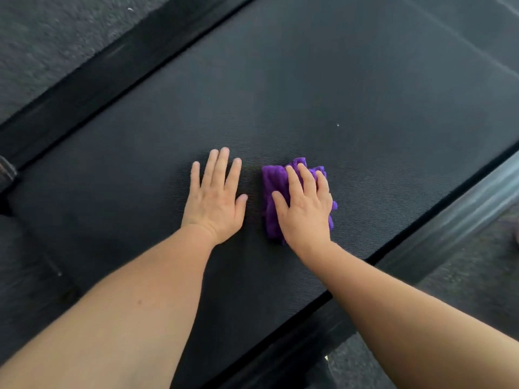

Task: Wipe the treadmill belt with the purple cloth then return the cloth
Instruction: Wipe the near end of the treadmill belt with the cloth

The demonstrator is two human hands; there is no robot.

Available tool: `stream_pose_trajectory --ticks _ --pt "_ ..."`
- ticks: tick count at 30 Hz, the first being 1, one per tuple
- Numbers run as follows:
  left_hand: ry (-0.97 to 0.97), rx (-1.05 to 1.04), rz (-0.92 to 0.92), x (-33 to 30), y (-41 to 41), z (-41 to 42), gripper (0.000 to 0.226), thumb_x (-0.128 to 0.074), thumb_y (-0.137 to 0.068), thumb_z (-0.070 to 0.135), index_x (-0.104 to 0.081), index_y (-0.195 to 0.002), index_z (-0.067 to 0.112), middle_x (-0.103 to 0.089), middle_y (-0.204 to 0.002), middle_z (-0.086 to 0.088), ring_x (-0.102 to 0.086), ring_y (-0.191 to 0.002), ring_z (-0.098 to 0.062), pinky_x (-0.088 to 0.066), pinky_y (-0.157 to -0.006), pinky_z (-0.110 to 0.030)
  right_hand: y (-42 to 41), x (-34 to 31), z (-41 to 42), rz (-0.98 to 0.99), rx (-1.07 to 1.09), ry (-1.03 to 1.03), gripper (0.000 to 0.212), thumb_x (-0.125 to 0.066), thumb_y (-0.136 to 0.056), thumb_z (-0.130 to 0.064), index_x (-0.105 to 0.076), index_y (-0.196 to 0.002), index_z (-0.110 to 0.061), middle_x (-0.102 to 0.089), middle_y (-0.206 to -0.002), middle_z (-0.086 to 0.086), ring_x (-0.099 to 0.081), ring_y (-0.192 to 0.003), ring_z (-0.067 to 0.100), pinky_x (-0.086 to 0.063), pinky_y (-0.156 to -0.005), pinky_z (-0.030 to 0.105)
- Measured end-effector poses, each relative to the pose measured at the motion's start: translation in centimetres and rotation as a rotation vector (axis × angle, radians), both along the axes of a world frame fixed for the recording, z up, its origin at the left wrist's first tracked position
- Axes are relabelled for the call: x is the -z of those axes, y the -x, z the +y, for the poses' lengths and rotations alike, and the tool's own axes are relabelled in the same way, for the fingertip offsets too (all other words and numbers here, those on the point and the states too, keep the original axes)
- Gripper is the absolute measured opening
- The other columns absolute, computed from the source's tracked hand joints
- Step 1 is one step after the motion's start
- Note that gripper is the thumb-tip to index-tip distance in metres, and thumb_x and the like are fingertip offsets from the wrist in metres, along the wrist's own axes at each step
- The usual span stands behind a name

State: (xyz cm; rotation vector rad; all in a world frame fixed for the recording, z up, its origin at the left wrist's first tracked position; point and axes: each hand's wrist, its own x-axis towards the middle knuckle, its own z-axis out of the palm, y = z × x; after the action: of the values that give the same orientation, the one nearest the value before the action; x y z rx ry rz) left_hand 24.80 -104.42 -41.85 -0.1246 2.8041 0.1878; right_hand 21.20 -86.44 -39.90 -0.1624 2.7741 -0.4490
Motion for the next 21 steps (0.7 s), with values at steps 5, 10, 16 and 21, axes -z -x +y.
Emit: stream_pose_trajectory --ticks 5,10,16,21 --pt "0.072 -0.209 -0.012 1.4 -4.6 -5.4 0.078 -0.033 -0.099 0.054 -0.009 -0.16 0.011 0.003 -0.168 -0.017 0.006 -0.156 -0.031 -0.003 -0.124 -0.059 2.2 1.4 -1.6 0.159 -0.204 0.077 0.045 -0.05 -0.099 -0.036 -0.054 -0.139 -0.017 -0.049 -0.148 0.002 -0.032 -0.141 0.038 -0.03 -0.113 0.054" --pt "0.055 -0.22 0.071 3.3 -5.7 -5.9 0.077 -0.03 -0.099 0.056 -0.009 -0.161 0.014 0.001 -0.169 -0.017 0.006 -0.156 -0.031 -0.002 -0.123 -0.062 1.0 2.4 -3.7 0.19 -0.514 0.163 0.048 -0.055 -0.095 -0.045 -0.06 -0.133 -0.018 -0.054 -0.143 0.002 -0.038 -0.139 0.035 -0.032 -0.112 0.052" --pt "0.03 -0.208 0.125 3.7 -5.9 -6.4 0.077 -0.027 -0.098 0.058 -0.011 -0.161 0.016 -0.002 -0.169 -0.017 0.003 -0.157 -0.032 -0.002 -0.123 -0.063 1.0 2.7 0.5 0.314 -0.658 0.119 0.04 -0.056 -0.096 -0.043 -0.064 -0.127 -0.019 -0.058 -0.139 0.0 -0.046 -0.132 0.034 -0.037 -0.105 0.048" --pt "0.024 -0.198 0.121 3.8 -6.0 -6.5 0.077 -0.026 -0.099 0.059 -0.008 -0.161 0.018 0.0 -0.169 -0.017 0.004 -0.157 -0.032 -0.002 -0.123 -0.063 5.3 2.1 -3.2 0.249 -0.045 0.123 0.043 -0.052 -0.097 -0.041 -0.058 -0.134 -0.02 -0.05 -0.146 -0.001 -0.035 -0.137 0.03 -0.025 -0.115 0.044"
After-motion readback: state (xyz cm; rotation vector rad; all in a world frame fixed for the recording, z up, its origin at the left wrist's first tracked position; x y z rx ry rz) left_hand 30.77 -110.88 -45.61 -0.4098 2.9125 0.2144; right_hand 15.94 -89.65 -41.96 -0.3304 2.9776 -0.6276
